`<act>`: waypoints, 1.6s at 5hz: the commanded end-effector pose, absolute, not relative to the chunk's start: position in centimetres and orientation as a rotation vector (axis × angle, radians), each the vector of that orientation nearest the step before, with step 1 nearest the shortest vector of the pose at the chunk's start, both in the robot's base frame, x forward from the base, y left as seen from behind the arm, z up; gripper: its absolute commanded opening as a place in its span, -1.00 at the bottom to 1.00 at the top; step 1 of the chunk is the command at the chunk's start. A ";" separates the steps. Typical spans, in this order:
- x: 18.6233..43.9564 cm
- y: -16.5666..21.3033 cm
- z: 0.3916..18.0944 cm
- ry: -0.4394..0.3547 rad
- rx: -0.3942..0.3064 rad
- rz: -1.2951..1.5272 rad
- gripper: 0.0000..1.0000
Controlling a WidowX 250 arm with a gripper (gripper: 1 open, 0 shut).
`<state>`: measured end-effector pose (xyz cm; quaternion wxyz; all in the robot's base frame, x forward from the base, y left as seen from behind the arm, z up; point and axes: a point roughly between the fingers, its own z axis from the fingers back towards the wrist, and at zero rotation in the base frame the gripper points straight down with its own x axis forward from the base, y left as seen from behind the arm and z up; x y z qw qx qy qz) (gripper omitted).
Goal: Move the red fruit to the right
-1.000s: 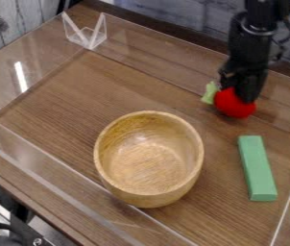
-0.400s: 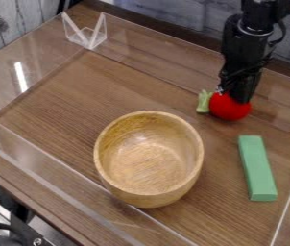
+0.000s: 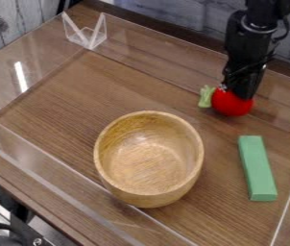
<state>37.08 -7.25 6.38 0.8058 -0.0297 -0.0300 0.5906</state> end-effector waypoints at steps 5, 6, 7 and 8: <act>35.8 -5.0 8.7 -0.139 -0.139 1.299 -1.00; 37.1 -6.0 8.5 -0.150 -0.143 1.343 -1.00; 37.7 -7.3 7.9 -0.167 -0.137 1.374 -1.00; 38.0 -7.5 6.5 -0.180 -0.124 1.420 -1.00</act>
